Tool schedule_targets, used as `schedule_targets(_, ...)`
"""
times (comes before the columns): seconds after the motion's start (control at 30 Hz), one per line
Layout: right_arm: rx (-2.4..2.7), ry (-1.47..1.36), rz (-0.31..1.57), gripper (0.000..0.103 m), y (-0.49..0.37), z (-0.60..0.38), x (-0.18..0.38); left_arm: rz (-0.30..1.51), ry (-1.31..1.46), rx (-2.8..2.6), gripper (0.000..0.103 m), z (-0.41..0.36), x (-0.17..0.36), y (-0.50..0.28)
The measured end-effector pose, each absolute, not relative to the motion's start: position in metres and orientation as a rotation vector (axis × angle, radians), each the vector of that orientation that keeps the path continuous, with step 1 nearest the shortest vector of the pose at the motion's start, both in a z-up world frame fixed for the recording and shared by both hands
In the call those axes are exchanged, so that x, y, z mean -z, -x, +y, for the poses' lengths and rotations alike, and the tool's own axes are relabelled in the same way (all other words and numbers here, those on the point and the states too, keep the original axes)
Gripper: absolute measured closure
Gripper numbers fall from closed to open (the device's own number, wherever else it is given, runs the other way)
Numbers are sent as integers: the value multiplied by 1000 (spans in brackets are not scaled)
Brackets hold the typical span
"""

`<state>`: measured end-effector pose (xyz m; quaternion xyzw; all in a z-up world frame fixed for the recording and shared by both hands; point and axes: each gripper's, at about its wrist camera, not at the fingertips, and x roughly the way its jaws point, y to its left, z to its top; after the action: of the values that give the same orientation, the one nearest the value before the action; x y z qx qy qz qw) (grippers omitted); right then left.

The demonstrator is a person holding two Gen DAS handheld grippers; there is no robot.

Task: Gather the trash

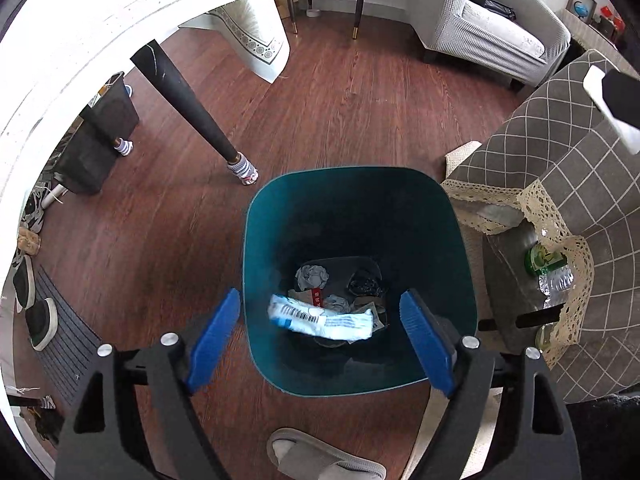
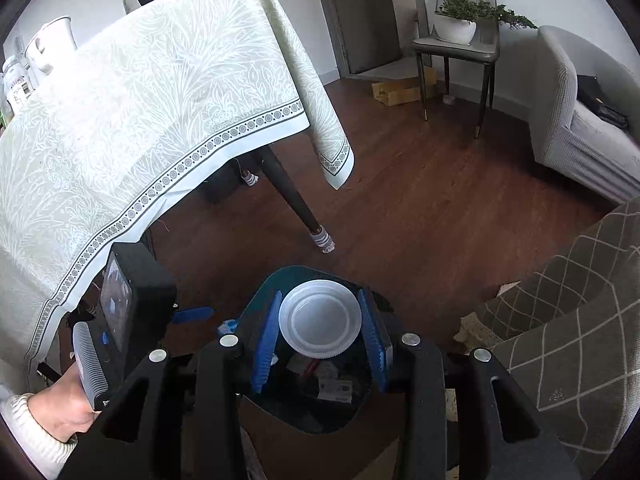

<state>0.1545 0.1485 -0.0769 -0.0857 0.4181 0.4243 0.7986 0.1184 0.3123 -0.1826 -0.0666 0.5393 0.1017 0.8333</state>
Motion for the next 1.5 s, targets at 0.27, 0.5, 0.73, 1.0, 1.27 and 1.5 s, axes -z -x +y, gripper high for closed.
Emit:
schedule_targets(0.27,-904,206,947,63,-161,165,99,1043,186,-247,24,322,146,-112)
schedule_targets(0.5,-910,266,999,63,-158,182,124,961,228,-276,42,328,114,-105)
schedule_targets(0.73,-903,315,1054,63,-152,193,153,885,262,-249,57,331,77,-100)
schedule_targets(1.0,-895,405,1081,46,-138,197,176,784,220,-245,61,319,32,-92)
schedule_targets(1.27,-906,394,1050,45,-130,176,160,712,218,-229,58,301,-2,-80)
schedule_targets(1.5,-900,337,924,41,-113,150,113,657,137,-257,34,273,-31,-56)
